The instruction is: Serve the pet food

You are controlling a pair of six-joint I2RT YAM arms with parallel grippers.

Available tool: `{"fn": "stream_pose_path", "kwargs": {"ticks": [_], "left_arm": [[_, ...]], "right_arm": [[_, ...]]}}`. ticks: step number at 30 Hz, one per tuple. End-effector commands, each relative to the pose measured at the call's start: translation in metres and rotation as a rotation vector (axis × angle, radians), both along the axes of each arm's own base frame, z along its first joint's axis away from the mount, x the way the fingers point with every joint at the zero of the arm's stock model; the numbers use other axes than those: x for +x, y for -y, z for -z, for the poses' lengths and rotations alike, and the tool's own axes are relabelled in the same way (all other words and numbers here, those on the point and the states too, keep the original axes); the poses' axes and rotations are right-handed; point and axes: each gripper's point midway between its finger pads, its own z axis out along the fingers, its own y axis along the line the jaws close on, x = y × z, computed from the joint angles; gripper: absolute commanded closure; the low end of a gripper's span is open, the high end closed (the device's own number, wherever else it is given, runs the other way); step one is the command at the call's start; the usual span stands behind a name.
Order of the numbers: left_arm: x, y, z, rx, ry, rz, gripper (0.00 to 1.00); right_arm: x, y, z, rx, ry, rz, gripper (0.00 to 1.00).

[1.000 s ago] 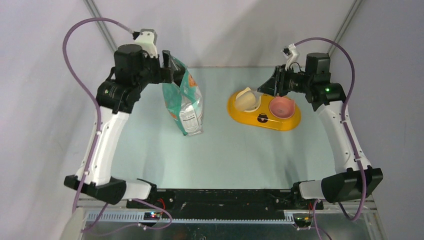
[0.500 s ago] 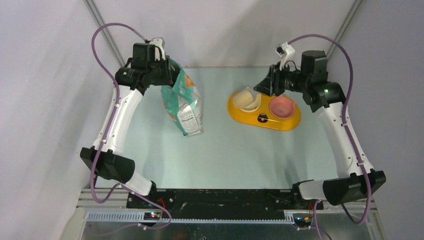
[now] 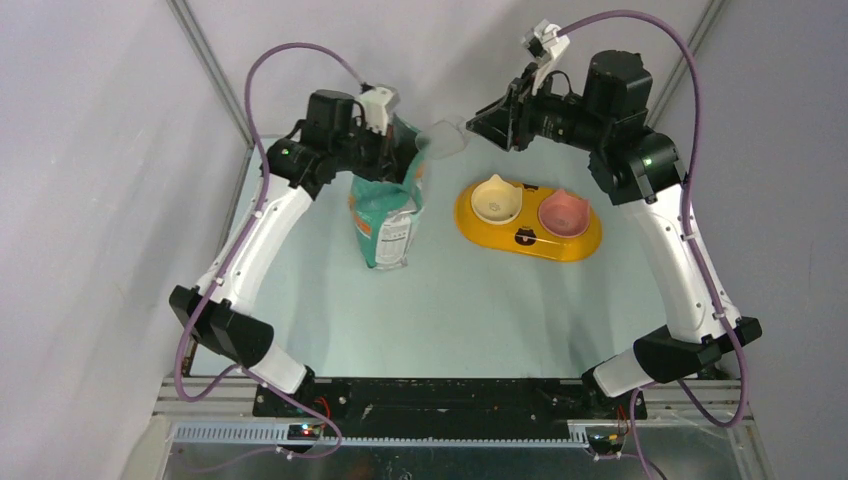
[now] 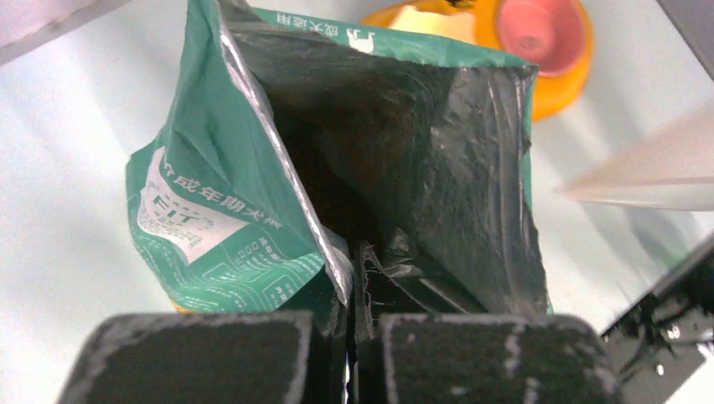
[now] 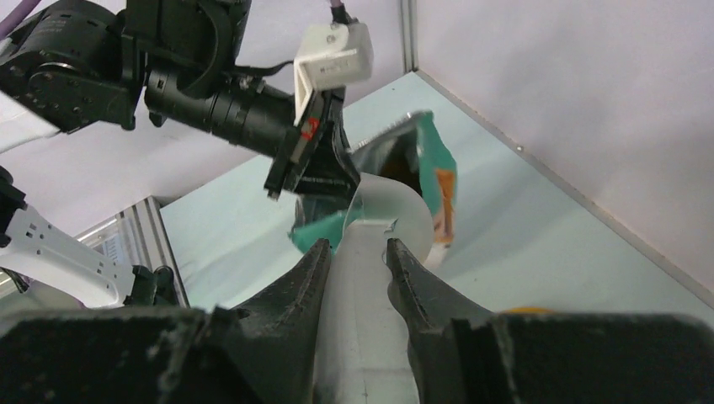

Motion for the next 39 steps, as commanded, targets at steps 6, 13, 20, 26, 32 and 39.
{"fn": "stream_pose_path", "kwargs": {"ticks": [6,13,20,26,32,39], "left_arm": [[-0.068,0.075,-0.055,-0.149,0.122,0.363,1.00],[-0.071,0.071,-0.060,-0.142,0.131,0.351,1.00],[-0.065,0.072,-0.052,-0.149,0.094,0.318,0.91],[-0.065,0.049,-0.033,-0.011,0.050,0.254,0.48],[-0.078,0.046,-0.002,0.047,-0.041,0.296,0.48],[-0.093,0.080,0.007,-0.058,-0.113,0.405,0.75]], "right_arm": [[-0.001,-0.001,-0.002,-0.006,0.029,0.044,1.00],[0.004,-0.002,0.034,-0.108,-0.017,0.079,1.00],[-0.006,0.011,0.077,-0.271,-0.091,0.168,1.00],[-0.007,0.026,0.093,-0.304,-0.172,0.268,1.00],[-0.016,0.025,0.122,-0.333,-0.252,0.282,1.00],[-0.010,0.022,0.151,-0.365,-0.282,0.360,1.00]]}}
